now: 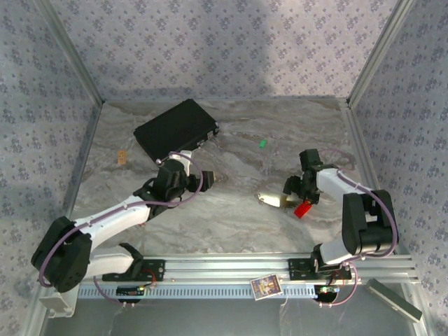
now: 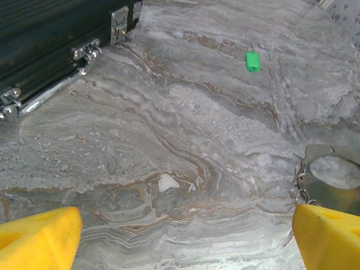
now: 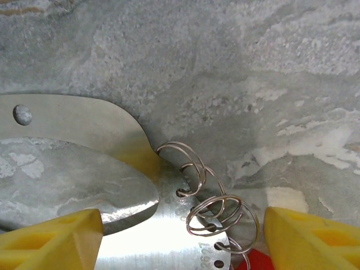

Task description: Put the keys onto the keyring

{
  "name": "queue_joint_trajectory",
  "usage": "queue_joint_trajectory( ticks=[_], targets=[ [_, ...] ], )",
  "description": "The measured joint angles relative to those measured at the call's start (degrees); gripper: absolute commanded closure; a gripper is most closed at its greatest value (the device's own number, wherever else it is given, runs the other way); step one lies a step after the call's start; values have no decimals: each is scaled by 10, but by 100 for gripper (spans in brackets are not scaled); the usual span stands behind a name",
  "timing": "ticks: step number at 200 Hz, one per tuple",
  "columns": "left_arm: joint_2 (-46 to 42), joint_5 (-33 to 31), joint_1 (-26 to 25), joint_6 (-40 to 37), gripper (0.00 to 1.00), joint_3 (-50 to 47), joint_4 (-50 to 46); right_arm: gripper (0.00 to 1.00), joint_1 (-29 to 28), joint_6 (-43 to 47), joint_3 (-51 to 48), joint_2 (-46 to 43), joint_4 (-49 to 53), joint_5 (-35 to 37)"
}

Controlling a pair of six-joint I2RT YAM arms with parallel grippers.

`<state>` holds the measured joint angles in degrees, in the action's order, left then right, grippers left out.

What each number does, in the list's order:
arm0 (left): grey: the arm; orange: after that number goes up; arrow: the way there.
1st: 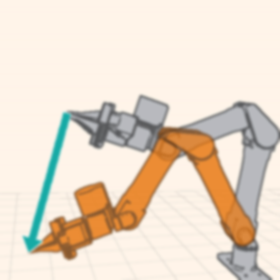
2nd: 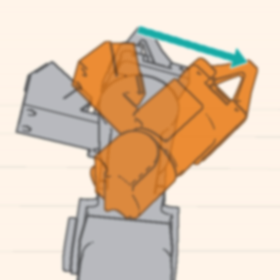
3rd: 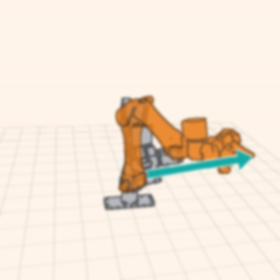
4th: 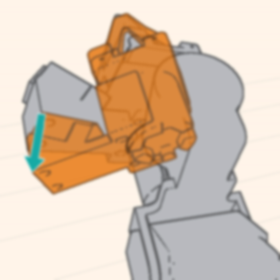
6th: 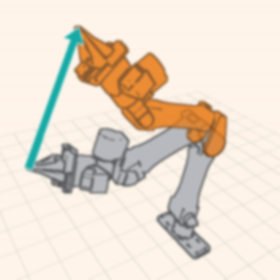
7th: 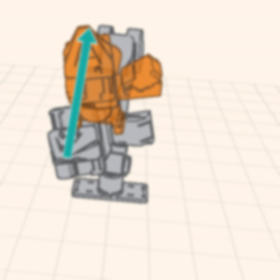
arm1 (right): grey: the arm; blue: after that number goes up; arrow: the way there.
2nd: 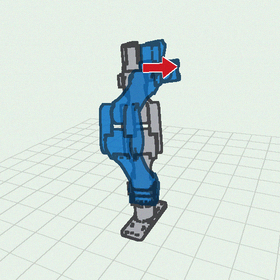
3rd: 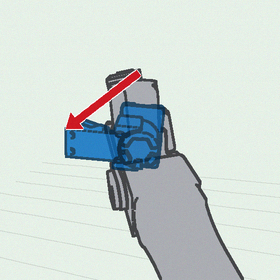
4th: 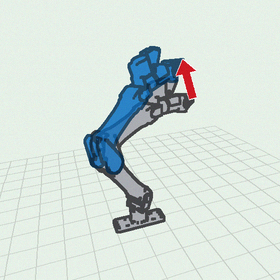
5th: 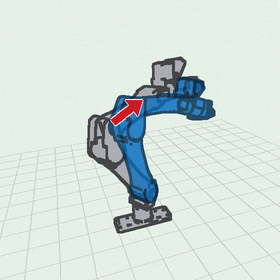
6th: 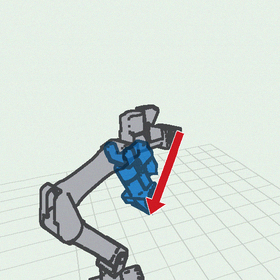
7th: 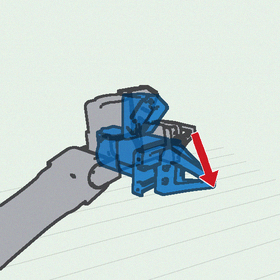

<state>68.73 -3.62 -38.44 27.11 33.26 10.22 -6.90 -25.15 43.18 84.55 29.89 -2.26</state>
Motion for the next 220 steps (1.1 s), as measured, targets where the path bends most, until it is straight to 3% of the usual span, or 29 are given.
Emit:
queue_joint_trajectory(
  ticks=[35,104,161,220],
  targets=[
    [-8,-7,0,0,4,0,0,28,-24,9,6,3,2,-4],
    [-8,-8,0,7,5,0,0,32,-138,-8,29,9,-14,-63],
    [-7,-16,0,17,5,0,-2,28,-223,-58,31,20,-53,-90],
    [8,-39,0,23,0,0,-4,23,-204,-77,-2,-46,-70,-50]
  ],
)
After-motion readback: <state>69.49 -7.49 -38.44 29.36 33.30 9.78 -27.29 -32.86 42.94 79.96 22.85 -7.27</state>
